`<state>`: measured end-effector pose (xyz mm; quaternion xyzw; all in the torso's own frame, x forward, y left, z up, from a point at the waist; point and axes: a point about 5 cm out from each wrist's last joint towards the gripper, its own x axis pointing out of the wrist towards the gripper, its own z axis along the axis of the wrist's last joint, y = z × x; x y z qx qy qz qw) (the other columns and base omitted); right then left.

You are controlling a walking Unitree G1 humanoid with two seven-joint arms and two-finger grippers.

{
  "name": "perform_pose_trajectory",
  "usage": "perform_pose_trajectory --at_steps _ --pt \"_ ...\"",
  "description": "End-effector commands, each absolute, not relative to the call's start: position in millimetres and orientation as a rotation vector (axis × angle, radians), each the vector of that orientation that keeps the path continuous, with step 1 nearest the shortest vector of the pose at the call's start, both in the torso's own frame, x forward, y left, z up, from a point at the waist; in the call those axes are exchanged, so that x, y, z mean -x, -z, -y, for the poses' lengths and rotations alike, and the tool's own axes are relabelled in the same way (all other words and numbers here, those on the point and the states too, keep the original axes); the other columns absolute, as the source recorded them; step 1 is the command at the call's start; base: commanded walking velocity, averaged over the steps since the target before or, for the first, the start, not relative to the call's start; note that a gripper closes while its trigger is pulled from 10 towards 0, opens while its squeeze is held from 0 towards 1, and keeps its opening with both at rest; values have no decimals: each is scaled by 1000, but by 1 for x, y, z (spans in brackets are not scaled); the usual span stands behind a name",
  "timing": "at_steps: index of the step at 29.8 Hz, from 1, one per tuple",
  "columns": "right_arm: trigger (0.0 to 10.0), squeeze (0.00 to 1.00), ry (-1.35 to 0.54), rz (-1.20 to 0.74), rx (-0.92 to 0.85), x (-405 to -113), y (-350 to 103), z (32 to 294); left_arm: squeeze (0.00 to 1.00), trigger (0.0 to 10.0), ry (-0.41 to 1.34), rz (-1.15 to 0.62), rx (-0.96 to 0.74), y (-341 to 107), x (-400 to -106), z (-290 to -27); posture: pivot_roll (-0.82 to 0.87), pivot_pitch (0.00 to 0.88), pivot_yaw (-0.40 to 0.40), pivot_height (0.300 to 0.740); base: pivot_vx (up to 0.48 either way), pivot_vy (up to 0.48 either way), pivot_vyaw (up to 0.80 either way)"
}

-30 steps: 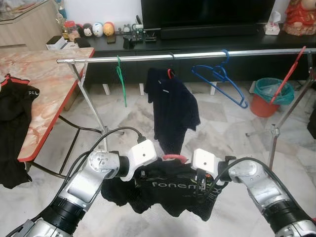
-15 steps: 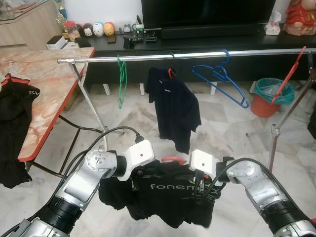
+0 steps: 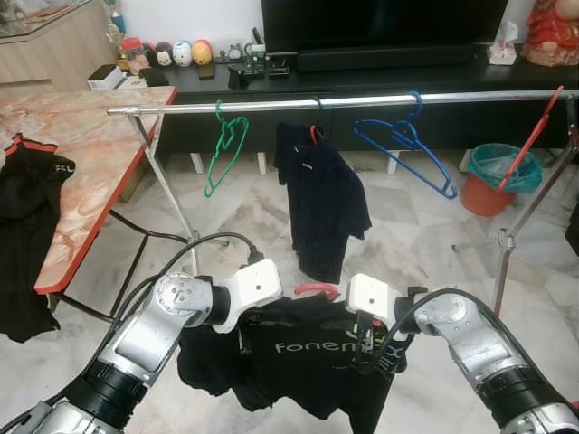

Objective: Hang hanger

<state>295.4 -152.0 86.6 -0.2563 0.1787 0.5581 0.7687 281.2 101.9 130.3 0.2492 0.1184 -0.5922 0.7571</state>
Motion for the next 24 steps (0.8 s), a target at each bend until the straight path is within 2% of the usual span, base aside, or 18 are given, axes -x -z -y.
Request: perform_pose_trajectory --at_steps 1,8,18,19,24 --pt "10000 0 -1176 -254 551 -306 -111 144 1000 9647 1338 -298 -491 -121 -273 -96 -69 15 76 740 0 0 0" --pt "10000 0 -1176 -251 551 -305 -111 143 1000 9882 1399 -299 -480 -123 -267 -95 -68 16 79 740 0 0 0" --pt "10000 0 -1186 -235 555 -306 -116 140 1000 10000 1387 -305 -521 -120 -269 -95 -69 14 82 740 0 0 0" --pt "10000 0 -1188 -230 557 -306 -117 140 0 10000 1364 -310 -534 -118 -271 -94 -70 14 83 740 0 0 0" --pt "10000 0 -1197 -227 559 -305 -117 138 0 10000 1354 -314 -532 -117 -273 -93 -70 14 83 740 0 0 0"
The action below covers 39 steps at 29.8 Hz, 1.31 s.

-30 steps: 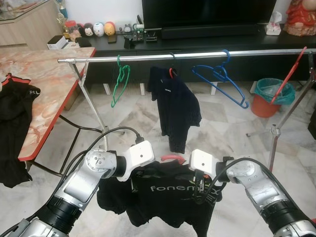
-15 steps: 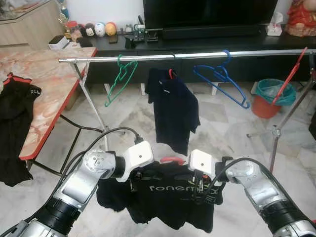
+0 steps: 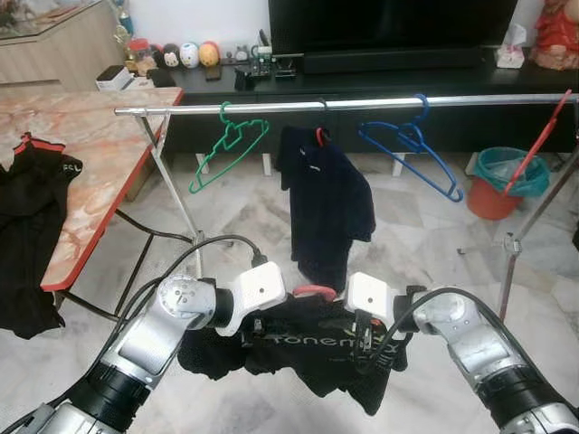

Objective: Hang hanger

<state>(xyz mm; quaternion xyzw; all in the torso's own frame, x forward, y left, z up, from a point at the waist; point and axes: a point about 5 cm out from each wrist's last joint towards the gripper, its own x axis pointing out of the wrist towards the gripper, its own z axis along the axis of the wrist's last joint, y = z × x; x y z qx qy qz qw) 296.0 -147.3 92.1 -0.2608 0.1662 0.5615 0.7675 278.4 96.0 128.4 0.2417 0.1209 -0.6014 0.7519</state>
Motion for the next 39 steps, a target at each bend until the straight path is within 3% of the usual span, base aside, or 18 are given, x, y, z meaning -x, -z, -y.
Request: perform_pose_trajectory --at_steps 1,8,9,10,11,12,39 --pt "10000 0 -1200 -226 558 -304 -117 137 0 10000 1353 -313 -533 -118 -273 -93 -70 14 83 740 0 0 0" --pt "10000 0 -1212 -220 557 -303 -119 136 0 10000 1343 -315 -527 -117 -274 -94 -70 16 84 740 0 0 0" --pt "10000 0 -1212 -221 559 -303 -119 136 0 8824 1345 -316 -522 -117 -274 -94 -70 16 84 740 0 0 0" --pt "10000 0 -1212 -221 559 -303 -119 136 0 8824 1345 -316 -522 -117 -274 -94 -70 16 84 740 0 0 0" --pt "10000 0 -1212 -221 558 -303 -119 136 0 3961 1348 -315 -520 -117 -273 -94 -70 16 84 740 0 0 0" --pt "10000 0 -1212 -220 559 -303 -119 135 0 0 1350 -315 -515 -118 -273 -94 -70 16 84 740 0 0 0" --pt "10000 0 -1217 -217 544 -302 -122 135 0 0 1400 -318 -472 -121 -268 -95 -68 17 79 740 0 0 0"
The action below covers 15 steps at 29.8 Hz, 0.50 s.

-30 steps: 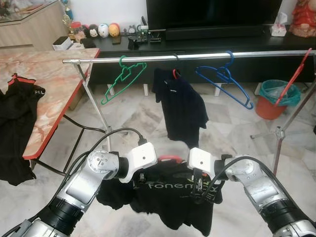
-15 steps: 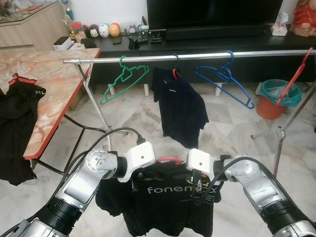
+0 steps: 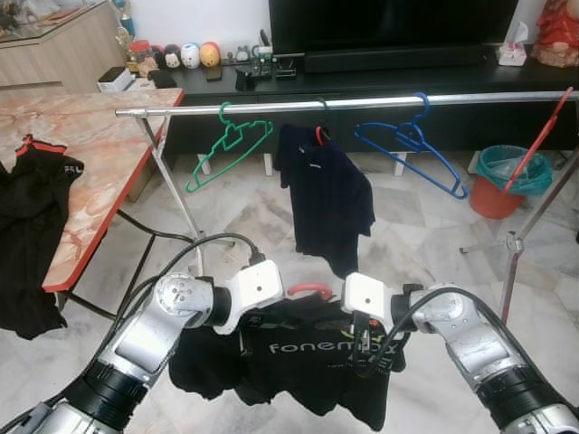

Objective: Hang hanger

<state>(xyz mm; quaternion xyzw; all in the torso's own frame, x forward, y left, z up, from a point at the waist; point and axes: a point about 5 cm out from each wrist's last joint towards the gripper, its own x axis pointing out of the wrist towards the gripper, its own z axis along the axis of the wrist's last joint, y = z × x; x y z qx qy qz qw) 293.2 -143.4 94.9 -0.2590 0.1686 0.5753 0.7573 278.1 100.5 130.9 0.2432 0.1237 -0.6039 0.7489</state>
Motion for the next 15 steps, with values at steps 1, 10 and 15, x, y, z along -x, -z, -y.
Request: perform_pose_trajectory --at_steps 1,10,15 --pt "10000 0 -1222 -218 539 -301 -122 135 0 0 1401 -319 -470 -121 -268 -96 -70 18 78 740 0 0 0" --pt "10000 1000 -1230 -219 527 -300 -122 136 0 0 1401 -317 -464 -121 -268 -96 -72 19 75 740 0 0 0" --pt "10000 1000 -1238 -232 528 -298 -119 139 0 0 1412 -306 -474 -123 -267 -100 -74 21 74 740 0 0 0"
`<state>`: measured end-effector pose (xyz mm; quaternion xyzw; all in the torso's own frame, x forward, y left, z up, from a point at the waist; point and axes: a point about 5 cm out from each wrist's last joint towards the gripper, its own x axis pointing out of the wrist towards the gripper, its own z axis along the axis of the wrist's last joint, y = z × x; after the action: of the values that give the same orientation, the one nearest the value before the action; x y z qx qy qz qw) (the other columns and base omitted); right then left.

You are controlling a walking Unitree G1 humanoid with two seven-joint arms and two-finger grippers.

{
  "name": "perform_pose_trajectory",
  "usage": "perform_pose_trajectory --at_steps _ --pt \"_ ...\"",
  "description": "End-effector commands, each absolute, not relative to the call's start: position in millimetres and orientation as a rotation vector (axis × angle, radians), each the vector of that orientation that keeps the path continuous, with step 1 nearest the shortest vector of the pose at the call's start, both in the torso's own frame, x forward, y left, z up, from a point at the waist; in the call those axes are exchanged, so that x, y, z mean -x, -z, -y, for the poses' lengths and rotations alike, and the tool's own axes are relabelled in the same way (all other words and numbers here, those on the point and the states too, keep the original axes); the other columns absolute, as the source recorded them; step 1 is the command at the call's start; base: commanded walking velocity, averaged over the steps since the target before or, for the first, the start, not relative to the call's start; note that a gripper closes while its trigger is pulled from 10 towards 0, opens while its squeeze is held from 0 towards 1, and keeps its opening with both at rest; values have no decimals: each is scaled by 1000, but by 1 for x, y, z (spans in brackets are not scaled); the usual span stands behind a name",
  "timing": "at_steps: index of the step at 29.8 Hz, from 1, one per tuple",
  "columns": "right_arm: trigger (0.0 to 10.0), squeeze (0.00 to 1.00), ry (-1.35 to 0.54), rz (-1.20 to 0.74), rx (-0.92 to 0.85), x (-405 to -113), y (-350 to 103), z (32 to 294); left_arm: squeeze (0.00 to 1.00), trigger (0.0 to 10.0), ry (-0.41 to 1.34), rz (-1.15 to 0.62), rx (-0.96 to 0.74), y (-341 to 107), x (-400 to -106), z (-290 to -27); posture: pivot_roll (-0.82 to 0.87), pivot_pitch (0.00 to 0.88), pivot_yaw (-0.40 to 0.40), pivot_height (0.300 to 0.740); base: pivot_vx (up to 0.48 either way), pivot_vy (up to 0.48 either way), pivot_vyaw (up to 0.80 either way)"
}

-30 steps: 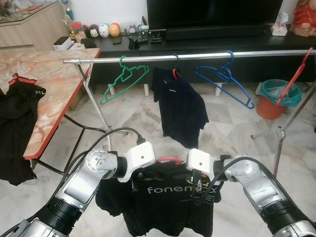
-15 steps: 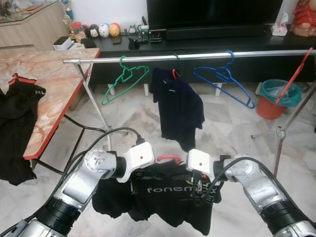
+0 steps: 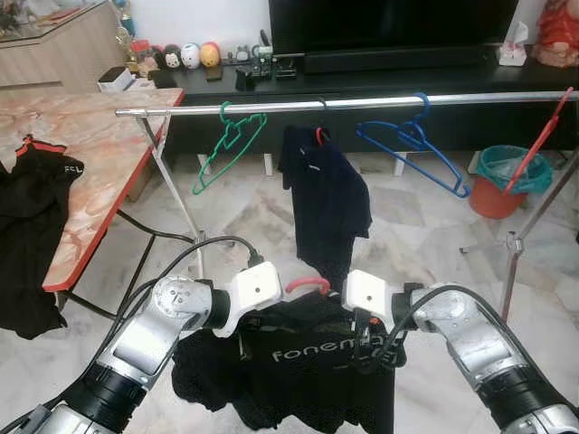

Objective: Hang hanger

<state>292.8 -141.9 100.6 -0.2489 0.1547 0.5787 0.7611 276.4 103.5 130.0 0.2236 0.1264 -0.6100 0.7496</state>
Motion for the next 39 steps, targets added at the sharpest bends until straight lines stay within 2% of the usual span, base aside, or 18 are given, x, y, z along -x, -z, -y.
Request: perform_pose_trajectory --at_steps 1,11,15,21,24,25,26,28,29,30,32,33,39 --pt "10000 1000 -1242 -240 529 -296 -118 140 0 0 1410 -311 -484 -123 -267 -103 -74 21 74 740 0 0 0" --pt "10000 1000 -1255 -321 579 -286 -106 154 0 0 1360 -301 -519 -122 -274 -110 -74 21 74 740 0 0 0" --pt "10000 1000 -1252 -373 640 -280 -101 165 0 0 1359 -219 -545 -125 -275 -106 -78 22 77 740 0 0 0" --pt "10000 1000 -1224 -460 800 -277 -94 187 0 0 1429 -146 -734 -126 -273 -111 -78 22 77 740 0 0 0" --pt "10000 1000 -1219 -441 798 -277 -97 189 0 0 1431 -115 -800 -126 -274 -112 -78 22 77 740 0 0 0" --pt "10000 973 -1212 -433 795 -278 -99 189 0 0 1419 -92 -818 -127 -276 -112 -76 22 79 740 0 0 0" --pt "10000 0 -1213 -424 800 -278 -101 189 0 0 1411 -79 -834 -126 -277 -112 -76 22 79 740 0 0 0" --pt "10000 0 -1195 -386 799 -280 -108 188 0 0 1337 25 -921 -129 -286 -109 -79 22 81 740 0 0 0" --pt "10000 0 -1192 -373 802 -281 -109 188 0 1882 1332 37 -915 -130 -286 -108 -79 22 81 740 0 0 0" --pt "10000 0 -1191 -365 804 -282 -111 187 0 1882 1330 43 -910 -130 -287 -108 -82 22 82 740 0 0 0" --pt "10000 0 -1183 -337 800 -283 -114 186 0 8235 1286 100 -907 -135 -291 -105 -82 22 82 740 0 0 0" --pt "10000 0 -1184 -309 809 -285 -117 184 0 10000 1275 134 -915 -136 -292 -104 -82 22 82 740 0 0 0" --pt "10000 0 -1216 -267 842 -285 -130 185 0 10000 1282 182 -986 -129 -293 -106 -80 22 84 740 0 0 0"
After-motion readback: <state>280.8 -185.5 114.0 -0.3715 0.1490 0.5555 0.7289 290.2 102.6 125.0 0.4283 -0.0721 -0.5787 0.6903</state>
